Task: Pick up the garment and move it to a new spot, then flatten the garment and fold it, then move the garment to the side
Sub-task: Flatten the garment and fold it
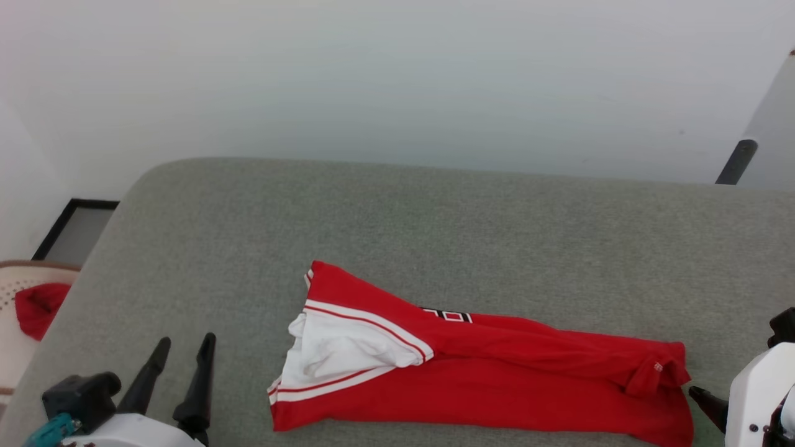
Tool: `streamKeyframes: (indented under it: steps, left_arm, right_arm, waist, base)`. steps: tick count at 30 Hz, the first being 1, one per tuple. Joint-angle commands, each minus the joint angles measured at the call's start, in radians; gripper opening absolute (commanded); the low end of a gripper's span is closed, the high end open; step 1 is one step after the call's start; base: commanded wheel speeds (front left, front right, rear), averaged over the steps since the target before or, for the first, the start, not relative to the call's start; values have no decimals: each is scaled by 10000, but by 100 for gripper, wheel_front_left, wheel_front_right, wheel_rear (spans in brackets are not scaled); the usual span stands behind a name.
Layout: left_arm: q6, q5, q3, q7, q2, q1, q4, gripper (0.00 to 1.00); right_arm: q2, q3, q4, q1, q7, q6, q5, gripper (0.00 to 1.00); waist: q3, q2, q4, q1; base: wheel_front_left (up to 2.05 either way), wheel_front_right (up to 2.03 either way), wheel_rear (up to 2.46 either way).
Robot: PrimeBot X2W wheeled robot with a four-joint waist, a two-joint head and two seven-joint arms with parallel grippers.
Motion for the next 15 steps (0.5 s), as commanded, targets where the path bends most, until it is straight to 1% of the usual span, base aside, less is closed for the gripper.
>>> streamKeyframes:
  steps: [1, 8, 15]
  left_arm:
    - [-74, 97, 107, -7, -97, 100, 29, 100]
    - [-477, 474, 507, -8, -657, -14, 159, 100]
    - [-643, 610, 632, -8, -1017, -234, 298, 100]
  right_arm:
    - [-60, -11, 70, -124, 56, 1, -65, 100]
    - [-144, -44, 977, -739, 365, 1, -290, 100]
    - [-52, 359, 2083, -1337, 533, 1, -179, 100]
  waist:
    - [160, 0, 139, 0]
    - [701, 0, 514, 0]
    - [1130, 0, 766, 0]
  base:
    - [0, 0, 0]
    - [0, 0, 0]
    - [0, 0, 0]
